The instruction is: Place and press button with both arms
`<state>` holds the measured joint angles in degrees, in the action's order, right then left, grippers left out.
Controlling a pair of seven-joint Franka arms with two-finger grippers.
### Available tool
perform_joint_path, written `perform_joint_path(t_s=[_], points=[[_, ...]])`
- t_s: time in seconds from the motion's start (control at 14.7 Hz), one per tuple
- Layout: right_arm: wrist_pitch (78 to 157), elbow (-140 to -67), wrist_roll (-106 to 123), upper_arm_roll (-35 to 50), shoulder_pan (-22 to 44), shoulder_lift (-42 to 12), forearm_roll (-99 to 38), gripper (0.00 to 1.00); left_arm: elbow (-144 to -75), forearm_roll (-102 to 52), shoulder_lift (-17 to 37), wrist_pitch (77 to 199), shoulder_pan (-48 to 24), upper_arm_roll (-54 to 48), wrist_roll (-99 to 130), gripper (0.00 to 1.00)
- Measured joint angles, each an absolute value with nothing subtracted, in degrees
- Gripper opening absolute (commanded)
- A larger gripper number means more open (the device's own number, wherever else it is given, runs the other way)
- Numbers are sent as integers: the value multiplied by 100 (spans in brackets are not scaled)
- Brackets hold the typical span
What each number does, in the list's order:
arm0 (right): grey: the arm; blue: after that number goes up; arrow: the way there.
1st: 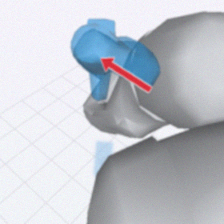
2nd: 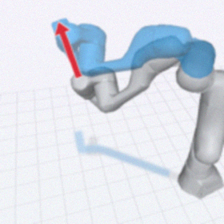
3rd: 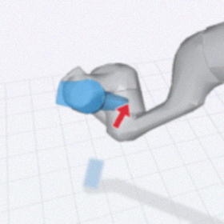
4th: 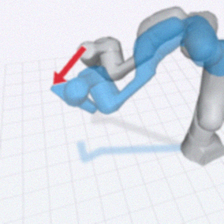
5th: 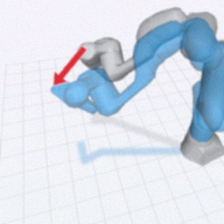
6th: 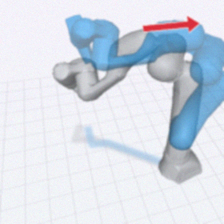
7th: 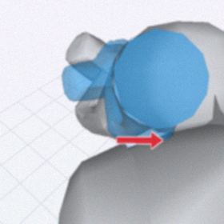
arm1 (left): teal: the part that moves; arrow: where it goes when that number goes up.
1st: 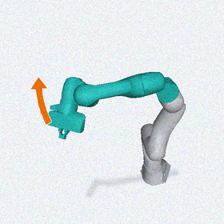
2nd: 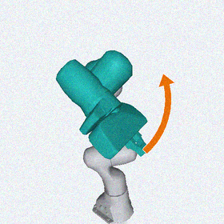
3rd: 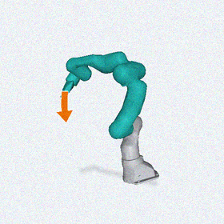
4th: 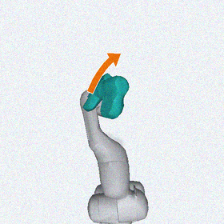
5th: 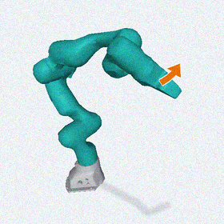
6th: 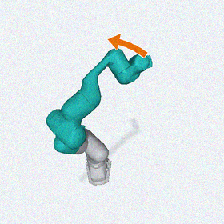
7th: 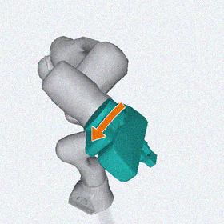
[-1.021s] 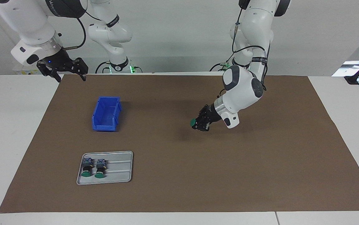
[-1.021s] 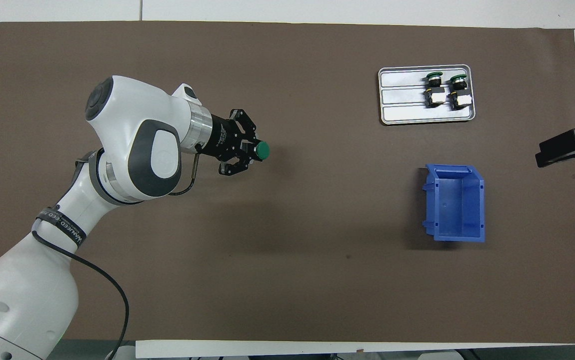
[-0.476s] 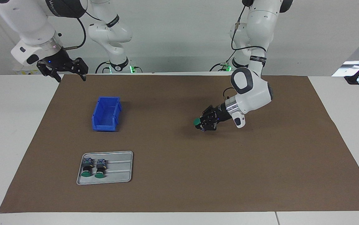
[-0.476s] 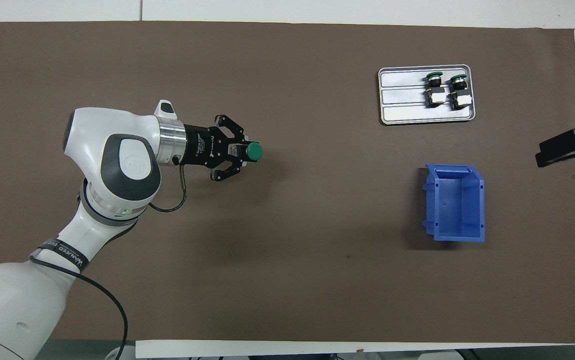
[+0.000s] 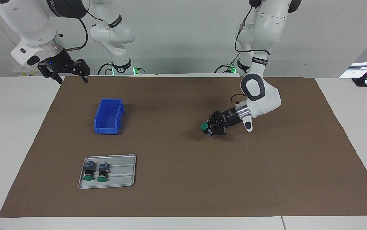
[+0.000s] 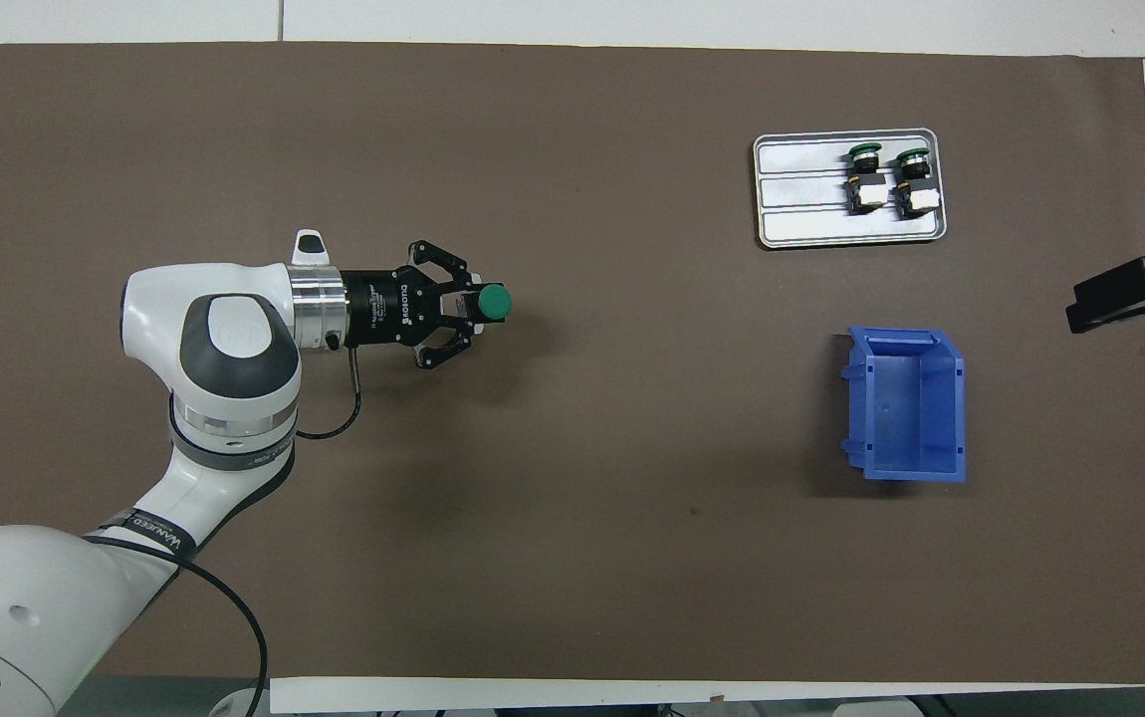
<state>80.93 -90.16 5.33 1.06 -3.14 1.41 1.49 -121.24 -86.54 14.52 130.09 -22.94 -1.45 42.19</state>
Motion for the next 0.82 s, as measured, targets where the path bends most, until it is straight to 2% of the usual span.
perform_joint_path(t_s=[0.48, 0.82], points=[[8093, -9016, 533, 106, -314, 141, 149, 99, -12176, -9905, 1753, 12843, -2312, -224, 3350, 4], [8093, -9016, 533, 106, -314, 141, 149, 99, -12194, -10167, 1932, 12498, -2303, -227, 2971, 3]])
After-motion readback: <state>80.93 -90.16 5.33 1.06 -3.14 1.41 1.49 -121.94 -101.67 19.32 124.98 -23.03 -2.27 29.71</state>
